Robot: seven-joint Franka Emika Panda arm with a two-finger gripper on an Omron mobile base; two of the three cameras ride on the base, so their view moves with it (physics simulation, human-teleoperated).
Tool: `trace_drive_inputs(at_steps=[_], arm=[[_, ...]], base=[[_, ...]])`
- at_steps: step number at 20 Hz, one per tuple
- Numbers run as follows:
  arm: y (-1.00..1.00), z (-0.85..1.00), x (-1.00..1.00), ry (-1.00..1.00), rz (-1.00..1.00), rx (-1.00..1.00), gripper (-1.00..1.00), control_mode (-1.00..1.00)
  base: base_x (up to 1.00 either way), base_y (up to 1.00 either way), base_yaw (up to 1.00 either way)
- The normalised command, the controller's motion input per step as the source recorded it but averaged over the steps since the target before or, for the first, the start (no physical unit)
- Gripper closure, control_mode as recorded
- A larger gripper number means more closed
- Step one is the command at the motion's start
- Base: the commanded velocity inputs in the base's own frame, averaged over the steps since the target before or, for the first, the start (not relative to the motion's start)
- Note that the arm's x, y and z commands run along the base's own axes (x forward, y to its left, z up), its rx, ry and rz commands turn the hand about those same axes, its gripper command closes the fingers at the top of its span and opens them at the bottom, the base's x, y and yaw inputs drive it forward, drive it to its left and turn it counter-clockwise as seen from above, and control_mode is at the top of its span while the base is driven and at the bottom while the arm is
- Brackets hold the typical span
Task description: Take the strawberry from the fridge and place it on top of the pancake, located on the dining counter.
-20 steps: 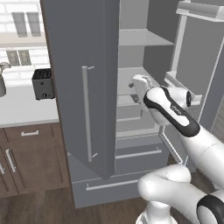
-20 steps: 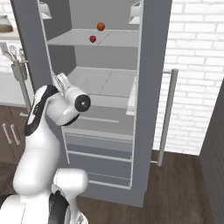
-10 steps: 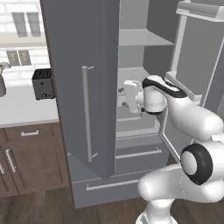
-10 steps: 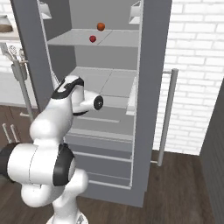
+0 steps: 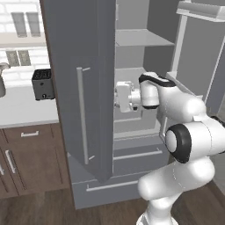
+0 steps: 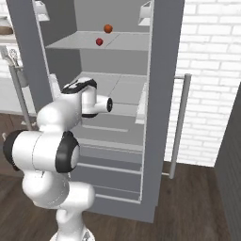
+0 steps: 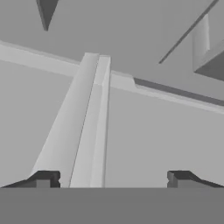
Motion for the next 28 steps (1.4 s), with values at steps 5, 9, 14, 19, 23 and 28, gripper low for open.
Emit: trace_drive_inputs(at_steps=[5, 9, 14, 19, 23, 28], arm=[[0.72, 0.00, -0.23, -0.08, 0.19, -0.03, -1.00, -1.00], [0.83, 0.00, -0.20, -0.10, 0.14, -0.06, -1.00, -1.00], [0.87, 0.00, -0.07, -0.07, 0.09, -0.06, -1.00, -1.00], [0.78, 0.00, -0.06, -0.13, 0.01, -0.14, -1.00, -1.00], [0.69, 0.00, 0.00, -0.12, 0.00, -0.21, -1.00, -1.00], [0.04, -0.04, -0.07, 0.01, -0.01, -0.06, -1.00, -1.00]], base=[[0.00, 0.00, 0.00], [0.00, 0.00, 0.00], [0.00, 0.00, 0.00], [0.00, 0.00, 0.00], [0.00, 0.00, 0.00], [0.00, 0.00, 0.00]])
